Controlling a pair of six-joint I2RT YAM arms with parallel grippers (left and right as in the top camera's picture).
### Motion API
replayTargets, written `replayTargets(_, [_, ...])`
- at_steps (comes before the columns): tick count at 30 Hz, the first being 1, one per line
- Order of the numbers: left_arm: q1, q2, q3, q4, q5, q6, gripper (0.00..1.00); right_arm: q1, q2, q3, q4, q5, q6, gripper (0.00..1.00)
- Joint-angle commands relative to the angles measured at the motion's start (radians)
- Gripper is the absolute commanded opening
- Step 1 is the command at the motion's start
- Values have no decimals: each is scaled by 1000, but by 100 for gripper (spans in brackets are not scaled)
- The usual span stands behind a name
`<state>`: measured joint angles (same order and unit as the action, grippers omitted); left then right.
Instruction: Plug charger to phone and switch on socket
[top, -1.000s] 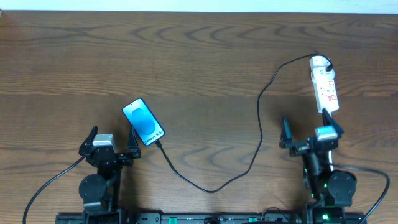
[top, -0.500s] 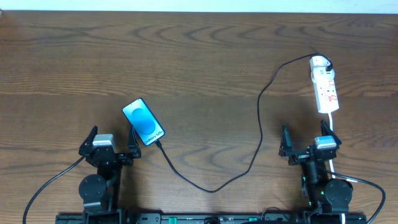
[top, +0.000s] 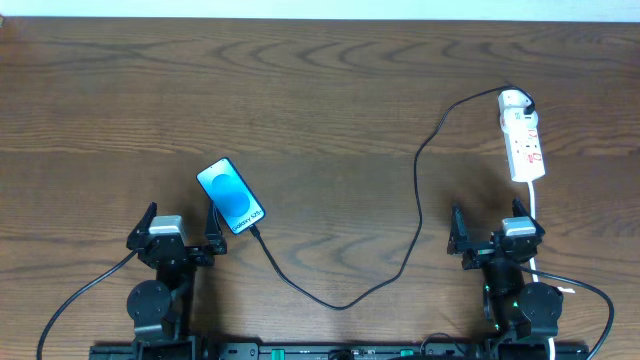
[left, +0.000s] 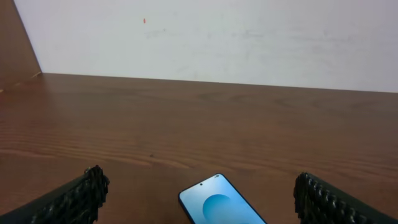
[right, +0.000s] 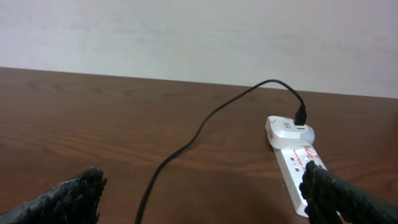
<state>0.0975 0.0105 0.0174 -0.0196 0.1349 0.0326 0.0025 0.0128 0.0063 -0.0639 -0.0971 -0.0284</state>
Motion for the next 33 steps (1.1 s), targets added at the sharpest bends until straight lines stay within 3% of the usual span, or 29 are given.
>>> replayTargets(1, [3, -6, -13, -40, 14, -1, 98, -1, -8, -1, -8, 13, 17, 99])
replayTargets(33, [3, -6, -13, -40, 13, -1, 98, 12, -8, -1, -15, 73, 66, 99])
